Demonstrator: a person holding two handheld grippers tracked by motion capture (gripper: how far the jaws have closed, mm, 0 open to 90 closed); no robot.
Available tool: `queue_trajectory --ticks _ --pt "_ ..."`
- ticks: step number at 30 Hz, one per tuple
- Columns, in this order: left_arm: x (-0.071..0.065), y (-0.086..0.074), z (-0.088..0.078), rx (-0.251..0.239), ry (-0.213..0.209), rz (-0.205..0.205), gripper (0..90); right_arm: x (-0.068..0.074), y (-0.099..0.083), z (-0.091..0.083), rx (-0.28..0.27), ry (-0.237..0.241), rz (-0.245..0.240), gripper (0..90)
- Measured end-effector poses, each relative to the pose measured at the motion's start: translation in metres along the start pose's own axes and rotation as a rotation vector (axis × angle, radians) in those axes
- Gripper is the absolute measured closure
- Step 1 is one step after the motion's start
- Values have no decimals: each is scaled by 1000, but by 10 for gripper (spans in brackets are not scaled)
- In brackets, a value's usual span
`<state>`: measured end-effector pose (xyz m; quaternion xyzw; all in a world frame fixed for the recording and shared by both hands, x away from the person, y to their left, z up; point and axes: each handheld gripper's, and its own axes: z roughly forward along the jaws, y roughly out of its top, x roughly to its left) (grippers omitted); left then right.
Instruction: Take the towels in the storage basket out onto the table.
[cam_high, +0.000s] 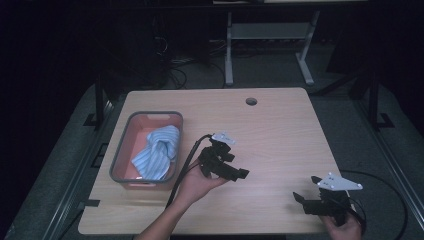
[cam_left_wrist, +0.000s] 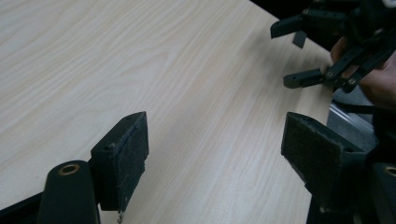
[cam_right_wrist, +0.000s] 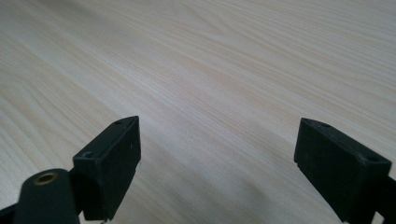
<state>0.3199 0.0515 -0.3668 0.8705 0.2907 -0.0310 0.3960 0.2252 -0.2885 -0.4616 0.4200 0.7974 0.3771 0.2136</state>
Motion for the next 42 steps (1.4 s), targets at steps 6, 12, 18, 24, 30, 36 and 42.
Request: queue_trajectory --ticks 6,12,18,24,30,36,42 --pt "6 9 -9 8 -3 -26 201 -1 0 -1 -7 0 4 142" --pt "12 13 -22 16 22 -45 193 1 0 -2 -8 2 2 142" --pt "19 17 -36 9 47 -58 197 1 0 -2 -10 5 1 142" --pt "28 18 -54 9 99 -61 205 2 1 -2 -13 6 1 142" --pt "39 15 -73 7 129 -79 205 2 1 -3 -13 2 1 142" --pt "50 11 -92 -13 159 -109 207 1 0 -4 -16 -3 5 142" --pt "61 4 -110 -22 194 -132 209 1 0 -4 -14 -3 2 142"
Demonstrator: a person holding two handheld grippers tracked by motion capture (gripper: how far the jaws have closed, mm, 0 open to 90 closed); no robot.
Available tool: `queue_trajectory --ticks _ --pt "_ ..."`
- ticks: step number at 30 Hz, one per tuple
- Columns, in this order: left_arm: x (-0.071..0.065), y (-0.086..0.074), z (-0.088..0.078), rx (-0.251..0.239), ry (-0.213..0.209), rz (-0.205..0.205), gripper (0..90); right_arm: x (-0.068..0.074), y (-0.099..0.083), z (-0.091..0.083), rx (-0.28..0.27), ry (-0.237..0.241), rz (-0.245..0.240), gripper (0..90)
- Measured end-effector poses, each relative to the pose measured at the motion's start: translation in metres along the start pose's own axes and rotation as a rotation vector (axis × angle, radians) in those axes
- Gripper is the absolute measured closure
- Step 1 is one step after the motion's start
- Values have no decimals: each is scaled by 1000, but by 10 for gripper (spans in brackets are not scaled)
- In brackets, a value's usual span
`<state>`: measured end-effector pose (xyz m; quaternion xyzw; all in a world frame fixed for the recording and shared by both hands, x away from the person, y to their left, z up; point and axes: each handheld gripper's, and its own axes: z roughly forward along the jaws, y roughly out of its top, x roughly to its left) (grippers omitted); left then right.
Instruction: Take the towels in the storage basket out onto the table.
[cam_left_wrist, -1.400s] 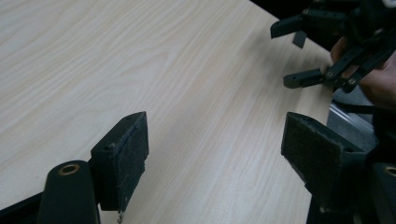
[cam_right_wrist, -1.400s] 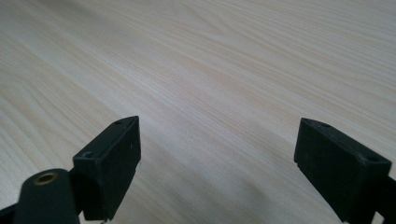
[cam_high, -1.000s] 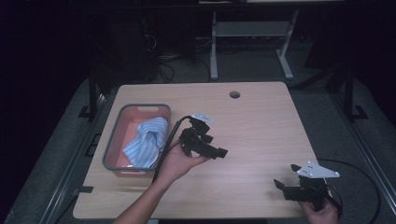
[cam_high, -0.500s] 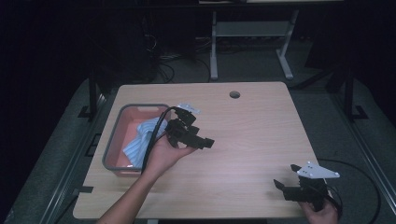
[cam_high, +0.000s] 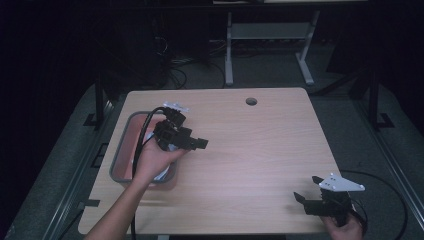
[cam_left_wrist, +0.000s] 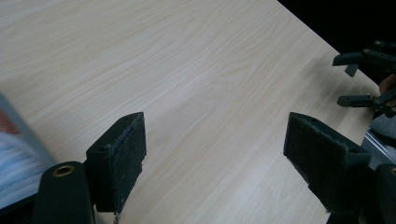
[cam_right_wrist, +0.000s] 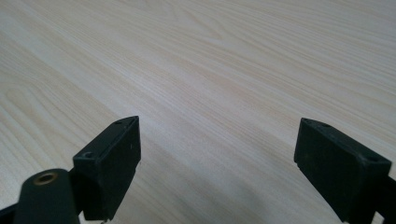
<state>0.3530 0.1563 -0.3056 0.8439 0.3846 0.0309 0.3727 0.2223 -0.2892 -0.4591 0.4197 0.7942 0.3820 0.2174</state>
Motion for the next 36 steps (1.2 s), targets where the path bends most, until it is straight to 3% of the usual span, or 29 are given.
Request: queue_trajectory --ticks 11,18,24,36 --pt "26 -13 -25 -18 82 -37 236 0 0 -2 -1 -3 1 142" --pt "43 -26 -33 -26 99 -79 236 0 0 -2 -1 -3 0 142" --pt "54 -36 -36 -41 110 -113 235 1 0 -1 -1 0 -3 142" --pt "78 -59 -33 -16 154 -170 238 2 0 -2 1 1 -4 142"
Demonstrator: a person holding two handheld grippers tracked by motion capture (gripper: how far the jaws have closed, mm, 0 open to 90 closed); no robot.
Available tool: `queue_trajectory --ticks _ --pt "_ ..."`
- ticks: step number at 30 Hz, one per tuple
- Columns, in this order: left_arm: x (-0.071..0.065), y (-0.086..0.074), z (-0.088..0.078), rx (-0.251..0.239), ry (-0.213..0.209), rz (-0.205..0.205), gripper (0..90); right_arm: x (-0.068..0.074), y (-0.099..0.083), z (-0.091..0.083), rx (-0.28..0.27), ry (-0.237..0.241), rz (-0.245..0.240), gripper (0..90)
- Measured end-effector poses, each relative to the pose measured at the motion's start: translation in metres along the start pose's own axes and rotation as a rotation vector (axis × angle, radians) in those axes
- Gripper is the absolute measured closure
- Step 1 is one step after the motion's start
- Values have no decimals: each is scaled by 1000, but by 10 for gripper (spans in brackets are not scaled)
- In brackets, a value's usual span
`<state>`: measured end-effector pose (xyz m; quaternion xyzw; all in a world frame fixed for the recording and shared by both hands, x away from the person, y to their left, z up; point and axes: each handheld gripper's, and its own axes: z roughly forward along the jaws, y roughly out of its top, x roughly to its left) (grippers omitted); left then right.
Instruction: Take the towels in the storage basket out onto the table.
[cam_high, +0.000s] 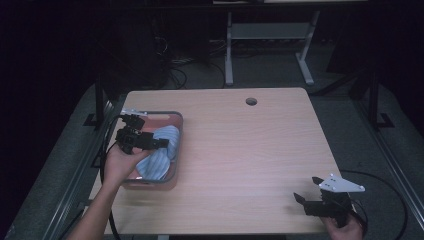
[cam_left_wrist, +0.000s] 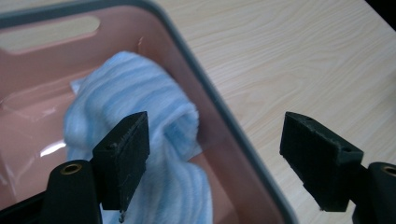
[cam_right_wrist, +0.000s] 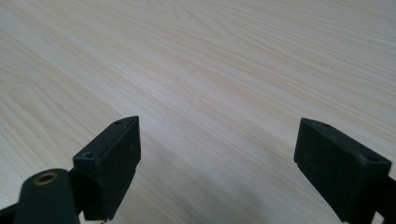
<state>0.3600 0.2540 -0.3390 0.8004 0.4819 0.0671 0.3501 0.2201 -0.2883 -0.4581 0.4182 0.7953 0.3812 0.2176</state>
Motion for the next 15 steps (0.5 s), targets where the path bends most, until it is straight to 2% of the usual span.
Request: queue_trajectory --ticks 4,9,15 --pt "10 -7 2 9 14 -29 242 0 0 0 2 -2 -2 142" --pt "16 -11 4 23 30 -40 255 0 0 0 1 0 -2 143" --pt "20 -17 13 62 57 -45 263 1 0 0 3 -5 -5 143"
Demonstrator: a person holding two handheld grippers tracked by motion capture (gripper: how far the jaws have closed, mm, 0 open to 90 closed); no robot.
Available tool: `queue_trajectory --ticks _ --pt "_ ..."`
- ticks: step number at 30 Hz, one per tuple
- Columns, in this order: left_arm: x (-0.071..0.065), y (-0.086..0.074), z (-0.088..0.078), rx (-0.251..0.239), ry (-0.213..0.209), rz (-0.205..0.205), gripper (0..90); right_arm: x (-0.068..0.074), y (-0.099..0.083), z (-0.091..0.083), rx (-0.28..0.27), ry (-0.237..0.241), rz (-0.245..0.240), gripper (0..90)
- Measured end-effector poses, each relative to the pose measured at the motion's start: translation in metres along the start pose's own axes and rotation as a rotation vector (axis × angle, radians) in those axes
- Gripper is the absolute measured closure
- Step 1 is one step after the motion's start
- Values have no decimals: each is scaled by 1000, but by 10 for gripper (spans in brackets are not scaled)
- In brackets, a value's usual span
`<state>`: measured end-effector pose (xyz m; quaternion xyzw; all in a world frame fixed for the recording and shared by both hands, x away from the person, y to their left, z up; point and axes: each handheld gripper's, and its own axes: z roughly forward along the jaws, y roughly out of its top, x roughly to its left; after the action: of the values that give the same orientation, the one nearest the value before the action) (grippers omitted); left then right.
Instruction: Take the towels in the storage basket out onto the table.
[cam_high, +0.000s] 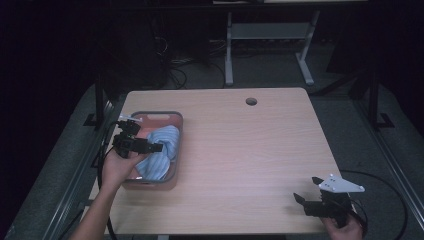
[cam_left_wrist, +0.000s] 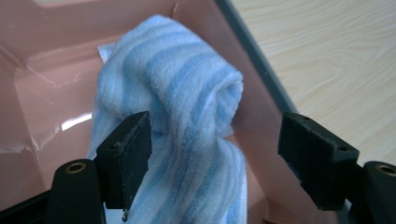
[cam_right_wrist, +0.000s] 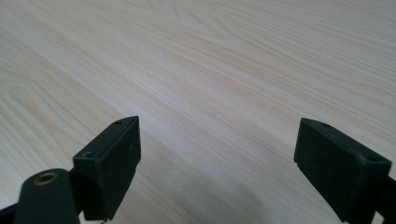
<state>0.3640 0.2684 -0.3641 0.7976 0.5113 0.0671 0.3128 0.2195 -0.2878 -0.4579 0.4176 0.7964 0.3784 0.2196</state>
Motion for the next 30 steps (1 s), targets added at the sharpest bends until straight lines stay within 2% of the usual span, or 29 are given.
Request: queue_trajectory --ticks 10,12,14,18,20,22,24,26,30 --pt "0 -1 18 50 25 6 341 0 0 0 0 5 1 142" --pt "0 -1 20 59 38 15 371 -1 0 -1 -7 2 2 142" --pt "1 -1 23 81 71 6 410 -1 -1 -1 -5 1 7 142" --pt "2 0 26 88 64 0 444 1 0 0 -1 5 3 143" --pt "1 1 28 100 69 10 519 2 0 1 -2 5 -7 142" --pt "1 1 30 113 78 15 539 2 0 1 -2 5 -7 143" --pt "1 1 31 122 84 25 613 2 0 1 -1 5 -1 143" --pt "1 0 31 123 91 26 679 1 0 0 -3 6 2 142" --pt "3 -1 29 116 95 20 743 1 0 0 -3 3 3 142"
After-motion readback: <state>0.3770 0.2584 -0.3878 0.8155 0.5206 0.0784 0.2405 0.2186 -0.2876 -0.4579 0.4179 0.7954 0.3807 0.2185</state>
